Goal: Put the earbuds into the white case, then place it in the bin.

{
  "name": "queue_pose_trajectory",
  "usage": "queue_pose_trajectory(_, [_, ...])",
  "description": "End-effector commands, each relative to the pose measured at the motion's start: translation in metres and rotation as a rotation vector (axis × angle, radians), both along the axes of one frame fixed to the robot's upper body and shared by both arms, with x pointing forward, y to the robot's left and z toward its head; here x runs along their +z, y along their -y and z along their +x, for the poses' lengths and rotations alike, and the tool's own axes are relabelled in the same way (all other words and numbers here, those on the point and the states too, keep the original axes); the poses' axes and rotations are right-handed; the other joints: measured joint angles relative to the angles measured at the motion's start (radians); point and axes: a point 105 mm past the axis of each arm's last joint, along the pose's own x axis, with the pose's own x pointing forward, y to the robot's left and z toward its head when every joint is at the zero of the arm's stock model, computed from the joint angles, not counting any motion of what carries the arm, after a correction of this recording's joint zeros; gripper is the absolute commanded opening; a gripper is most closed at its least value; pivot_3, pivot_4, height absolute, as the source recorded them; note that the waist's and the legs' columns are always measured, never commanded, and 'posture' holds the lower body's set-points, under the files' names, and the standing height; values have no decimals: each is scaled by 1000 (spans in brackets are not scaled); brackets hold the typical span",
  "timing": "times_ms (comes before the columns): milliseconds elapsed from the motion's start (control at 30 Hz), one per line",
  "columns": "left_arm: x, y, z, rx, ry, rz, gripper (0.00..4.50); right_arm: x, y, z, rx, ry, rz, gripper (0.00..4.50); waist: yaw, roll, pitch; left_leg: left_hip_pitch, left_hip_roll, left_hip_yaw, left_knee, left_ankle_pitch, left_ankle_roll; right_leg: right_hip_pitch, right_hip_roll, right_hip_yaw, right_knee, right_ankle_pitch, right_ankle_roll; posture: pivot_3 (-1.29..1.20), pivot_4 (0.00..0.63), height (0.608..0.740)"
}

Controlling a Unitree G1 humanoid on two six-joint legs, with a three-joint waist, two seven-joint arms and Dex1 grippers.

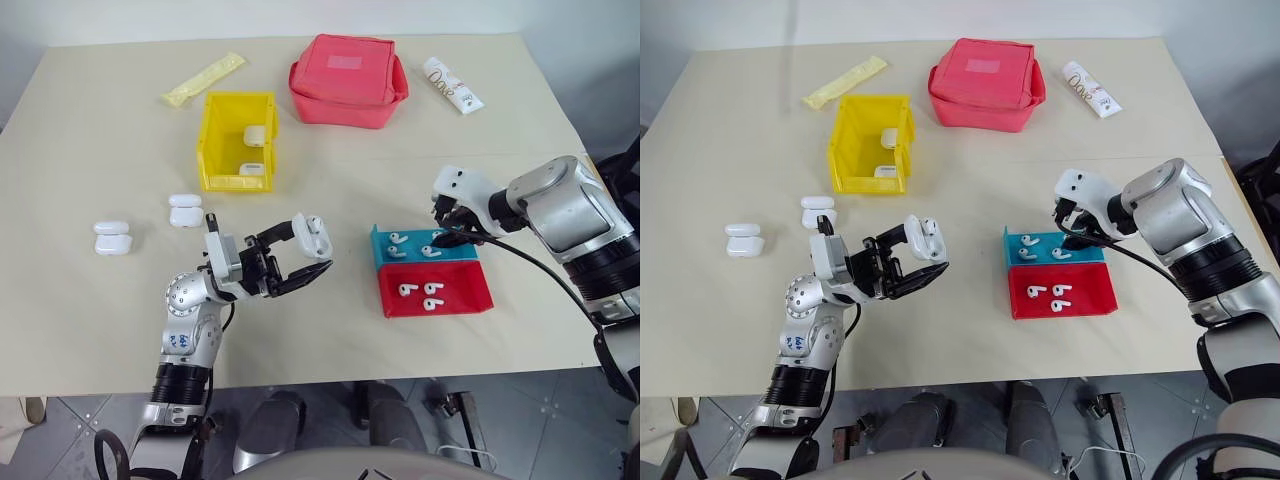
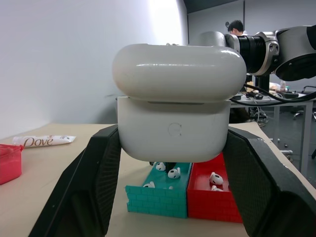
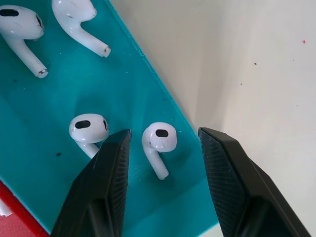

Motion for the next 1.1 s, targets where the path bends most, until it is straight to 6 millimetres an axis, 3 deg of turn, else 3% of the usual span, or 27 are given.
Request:
queue_pose_trajectory(33, [7,-1,-4,1,33,-4,2744,9,1,3,-9,24,-5,2262,0,0,0,0,0,0,0,0,0,0,0,0,0,0,0,0,150,740])
queue_pose_trajectory(300, [7,-1,-3,4,30,-4,2744,8,0,1,-8,10,-10,2262,0,0,0,0,0,0,0,0,0,0,0,0,0,0,0,0,150,740])
queue_pose_trajectory(400, [7,-1,-2,6,31,-5,2744,6,0,0,-4,3,-16,1716,0,0,0,0,0,0,0,0,0,0,0,0,0,0,0,0,150,740])
queue_pose_trajectory(533, [7,-2,-1,9,33,-3,2744,5,-2,0,0,2,-11,487,-1,0,0,0,0,0,0,0,0,0,0,0,0,0,0,0,150,740])
queue_pose_trajectory(733, [7,-2,2,12,32,-1,2744,9,-3,2,14,24,2,487,-2,0,0,0,0,0,0,0,0,0,0,0,0,0,0,0,150,740])
queue_pose_trajectory(867, [6,1,6,1,29,-2,2744,31,-5,6,18,106,76,487,-1,0,0,0,0,0,0,0,0,0,0,0,0,0,0,0,150,740])
queue_pose_trajectory(1033, [4,7,11,-38,23,-2,2744,63,-14,-1,39,215,303,487,1,0,0,-1,0,0,1,0,0,0,0,0,0,0,0,0,150,740])
queue_pose_trajectory(1100, [5,11,15,-65,18,-3,2744,73,-22,-23,79,203,476,487,8,-1,-1,-1,0,0,1,0,0,0,0,0,0,0,0,0,150,740])
